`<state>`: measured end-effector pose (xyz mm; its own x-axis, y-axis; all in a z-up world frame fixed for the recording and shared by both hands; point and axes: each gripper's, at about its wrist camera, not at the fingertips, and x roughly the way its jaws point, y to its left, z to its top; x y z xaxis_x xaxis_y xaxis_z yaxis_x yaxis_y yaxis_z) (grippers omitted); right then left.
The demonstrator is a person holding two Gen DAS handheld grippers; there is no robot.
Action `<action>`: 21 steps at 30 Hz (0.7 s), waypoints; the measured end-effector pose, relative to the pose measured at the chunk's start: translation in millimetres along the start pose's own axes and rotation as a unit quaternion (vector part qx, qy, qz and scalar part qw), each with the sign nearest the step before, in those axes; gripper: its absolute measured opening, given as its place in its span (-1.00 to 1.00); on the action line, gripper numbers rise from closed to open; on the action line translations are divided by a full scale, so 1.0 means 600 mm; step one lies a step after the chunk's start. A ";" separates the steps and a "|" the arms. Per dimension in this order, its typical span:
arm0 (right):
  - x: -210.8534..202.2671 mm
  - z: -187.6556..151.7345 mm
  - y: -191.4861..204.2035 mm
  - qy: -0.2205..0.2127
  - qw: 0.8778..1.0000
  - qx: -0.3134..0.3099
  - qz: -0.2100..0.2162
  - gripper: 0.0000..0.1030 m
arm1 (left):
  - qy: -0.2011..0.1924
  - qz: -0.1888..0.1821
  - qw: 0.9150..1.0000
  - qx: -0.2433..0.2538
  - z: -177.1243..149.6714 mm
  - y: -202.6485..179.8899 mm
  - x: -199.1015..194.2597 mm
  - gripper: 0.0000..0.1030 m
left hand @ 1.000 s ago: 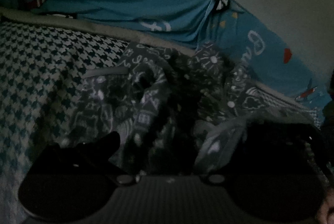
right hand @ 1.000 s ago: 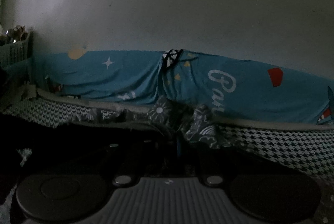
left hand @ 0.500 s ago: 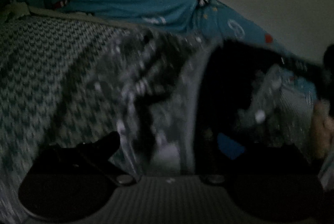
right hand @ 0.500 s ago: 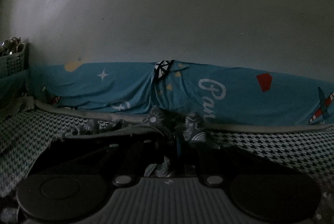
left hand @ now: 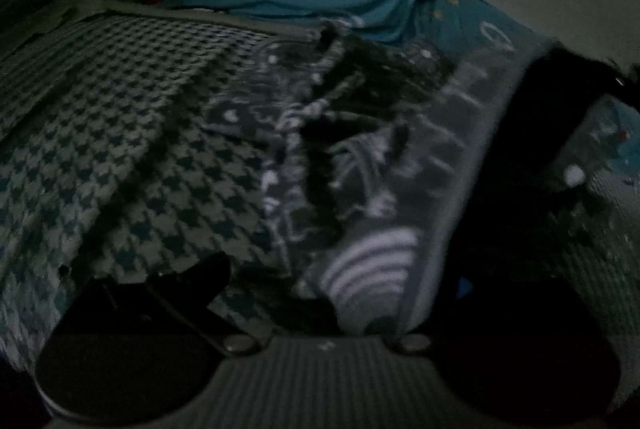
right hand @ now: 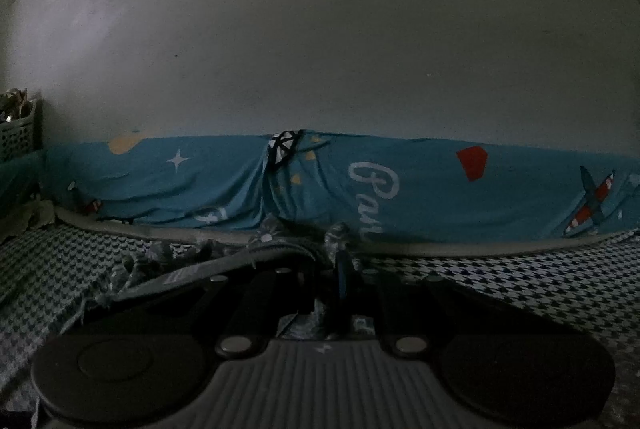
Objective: Fold clothes
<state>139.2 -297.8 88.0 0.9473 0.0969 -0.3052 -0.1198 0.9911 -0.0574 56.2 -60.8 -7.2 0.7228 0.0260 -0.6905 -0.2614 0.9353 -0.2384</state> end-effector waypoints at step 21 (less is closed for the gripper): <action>-0.126 -0.005 -0.051 -0.051 0.996 0.069 -0.030 -0.78 | -0.105 0.141 0.984 -0.035 0.051 0.032 -0.080 0.99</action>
<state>70.2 -335.5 110.1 0.9778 0.0394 -0.2059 -0.0273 0.9977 0.0612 36.1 -33.0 42.2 0.7293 0.3610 -0.5812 -0.5094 0.8536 -0.1090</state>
